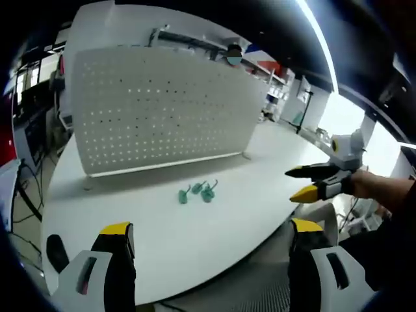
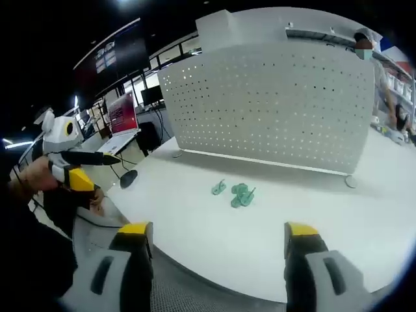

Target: Insert the hook assembly into the mounting plate slot until the hook locks in place.

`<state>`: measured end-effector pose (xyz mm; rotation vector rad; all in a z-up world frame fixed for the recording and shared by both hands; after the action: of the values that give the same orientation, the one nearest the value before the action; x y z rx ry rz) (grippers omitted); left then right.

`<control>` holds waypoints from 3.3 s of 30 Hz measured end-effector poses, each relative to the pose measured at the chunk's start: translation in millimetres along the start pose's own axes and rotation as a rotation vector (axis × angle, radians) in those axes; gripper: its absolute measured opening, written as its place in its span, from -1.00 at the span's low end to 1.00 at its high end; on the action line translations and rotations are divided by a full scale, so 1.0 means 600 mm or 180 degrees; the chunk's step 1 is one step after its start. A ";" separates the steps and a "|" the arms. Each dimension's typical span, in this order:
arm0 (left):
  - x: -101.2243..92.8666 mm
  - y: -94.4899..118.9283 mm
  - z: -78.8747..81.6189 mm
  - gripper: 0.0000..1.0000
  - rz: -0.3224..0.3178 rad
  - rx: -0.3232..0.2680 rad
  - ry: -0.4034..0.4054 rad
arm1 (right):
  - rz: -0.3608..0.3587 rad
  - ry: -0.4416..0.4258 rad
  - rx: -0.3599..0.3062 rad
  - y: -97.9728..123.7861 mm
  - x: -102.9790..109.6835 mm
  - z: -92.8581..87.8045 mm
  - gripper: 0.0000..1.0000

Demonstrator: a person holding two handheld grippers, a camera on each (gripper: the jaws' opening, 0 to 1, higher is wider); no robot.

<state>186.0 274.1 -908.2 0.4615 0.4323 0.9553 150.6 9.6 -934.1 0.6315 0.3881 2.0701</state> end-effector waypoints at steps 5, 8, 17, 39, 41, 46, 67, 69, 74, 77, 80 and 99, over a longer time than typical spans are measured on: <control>-0.004 -0.002 -0.008 1.00 -0.0008 0.0054 -0.0013 | 0.0006 -0.0067 -0.0021 0.001 -0.003 -0.002 0.59; -0.003 -0.004 -0.011 1.00 -0.0017 0.0077 -0.0007 | -0.0010 -0.0088 -0.0016 0.001 -0.006 -0.006 0.57; -0.010 -0.011 -0.001 1.00 -0.0011 0.0032 -0.0003 | 0.0022 -0.0136 0.0104 0.005 -0.011 -0.011 0.47; -0.002 -0.001 -0.017 0.98 0.0018 0.0067 0.0041 | -0.0034 -0.0132 0.0184 0.003 -0.011 -0.027 0.56; -0.002 -0.001 -0.017 0.99 0.0018 0.0065 0.0051 | -0.0040 -0.0124 0.0206 0.004 -0.011 -0.030 0.56; -0.003 0.000 -0.020 0.99 -0.0005 0.0088 0.0040 | -0.0055 -0.0159 0.0227 0.006 -0.014 -0.036 0.56; 0.003 -0.004 -0.035 1.00 0.0059 0.0277 -0.0017 | -0.0078 -0.0202 0.0265 -0.008 -0.022 -0.046 0.54; 0.003 -0.006 -0.030 1.00 0.0072 0.0254 -0.0023 | -0.0049 -0.0148 0.0304 -0.017 -0.026 -0.043 0.52; -0.002 -0.018 -0.024 1.00 0.0040 0.0275 -0.0055 | 0.0079 -0.0090 0.0379 -0.051 -0.040 -0.035 0.26; -0.006 -0.021 -0.024 1.00 0.0018 0.0291 -0.0062 | 0.0120 -0.0266 0.0322 -0.070 -0.054 -0.030 0.12; -0.006 -0.023 -0.025 0.99 0.0013 0.0312 -0.0033 | 0.0141 -0.0352 0.0298 -0.087 -0.068 -0.024 0.10; -0.002 -0.032 -0.031 0.99 0.0071 0.0395 -0.0029 | 0.0230 -0.0214 0.0687 -0.215 -0.138 -0.022 -0.23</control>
<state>188.2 266.9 -933.9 0.5841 0.4807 0.9508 268.5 8.8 -1032.7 0.8524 0.5619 2.0853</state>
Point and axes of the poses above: the point that each gripper's makers call its tool centre point, and the gripper's own axes: y roughly backward along the fingers, x roughly to its left, z roughly out of its top, the point moved 6 cm from there along y, roughly backward along the fingers, and after that the axes turned 12 degrees about z, right-handed, at the moved point
